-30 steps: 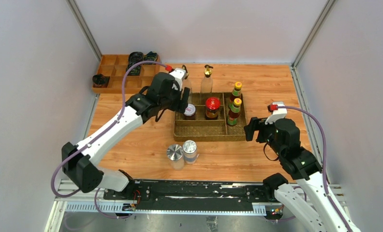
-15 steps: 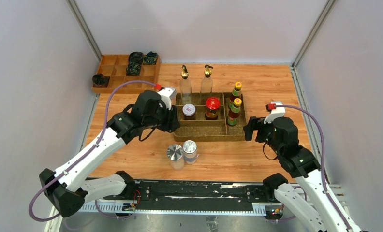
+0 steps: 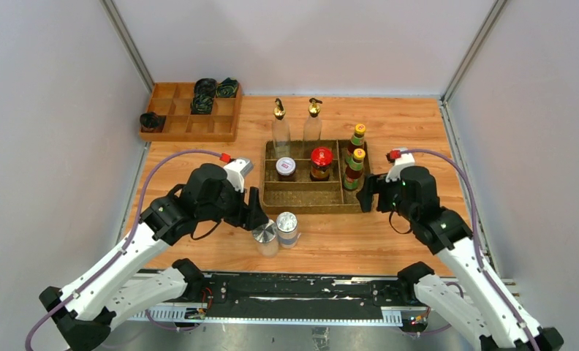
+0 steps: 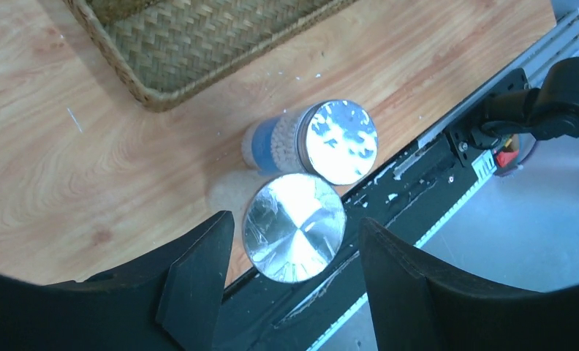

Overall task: Organize the condiment bottles
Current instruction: Pick up the bottle from the center of the board.

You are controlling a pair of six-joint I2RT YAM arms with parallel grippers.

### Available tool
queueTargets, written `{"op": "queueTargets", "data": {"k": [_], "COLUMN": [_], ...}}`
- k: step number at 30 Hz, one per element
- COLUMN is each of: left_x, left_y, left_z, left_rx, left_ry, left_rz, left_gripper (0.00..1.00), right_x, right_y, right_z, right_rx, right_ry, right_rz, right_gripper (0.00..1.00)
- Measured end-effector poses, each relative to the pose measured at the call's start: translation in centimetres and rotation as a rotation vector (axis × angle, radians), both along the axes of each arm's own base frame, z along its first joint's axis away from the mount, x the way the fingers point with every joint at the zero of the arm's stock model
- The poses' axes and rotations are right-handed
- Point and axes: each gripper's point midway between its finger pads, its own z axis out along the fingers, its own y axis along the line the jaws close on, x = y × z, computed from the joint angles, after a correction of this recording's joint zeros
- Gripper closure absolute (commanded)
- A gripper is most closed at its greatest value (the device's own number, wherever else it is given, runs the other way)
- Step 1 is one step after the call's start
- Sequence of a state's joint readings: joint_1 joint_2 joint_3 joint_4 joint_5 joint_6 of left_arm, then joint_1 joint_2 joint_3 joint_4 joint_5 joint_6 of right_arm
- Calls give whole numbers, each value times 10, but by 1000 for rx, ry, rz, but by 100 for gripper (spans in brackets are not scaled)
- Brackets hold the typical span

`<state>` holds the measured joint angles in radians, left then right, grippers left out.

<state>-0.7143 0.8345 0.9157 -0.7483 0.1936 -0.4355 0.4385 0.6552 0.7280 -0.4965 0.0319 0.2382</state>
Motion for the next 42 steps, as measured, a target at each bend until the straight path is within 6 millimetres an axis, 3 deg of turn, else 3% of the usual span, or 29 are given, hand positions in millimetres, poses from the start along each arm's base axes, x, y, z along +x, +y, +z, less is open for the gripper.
{"op": "queueTargets", "data": {"k": [4,7,13,21,26,32,42], "left_x": [-9,-10,-4,8,17,23,22], "left_y": [4,8,14,17,19,20,22], "left_z": [1,10,18,19,20,23,23], "left_rx": [-22,-53,-63,-39,-8,13,13], "left_ry": [18,-2,-26,-37,-53,-76,-85], "left_rz": [12,44,117,170,195,201,200], "left_gripper": [34,34,33,33,32,32,32], "right_x": [3,-3,-40,-96,-115,-108,-100], "right_y": [31,66,132,174,178,159,157], "right_z": [-1,-1,13,4,-1,3,-2], "right_rx": [16,3,-25,-104,-166,-156,-174], "right_ry": [69,96,81,83,55,5,15], "right_rz": [131,289,620,879,904,798,744], "right_gripper": [14,14,14,14,14,13,13]}}
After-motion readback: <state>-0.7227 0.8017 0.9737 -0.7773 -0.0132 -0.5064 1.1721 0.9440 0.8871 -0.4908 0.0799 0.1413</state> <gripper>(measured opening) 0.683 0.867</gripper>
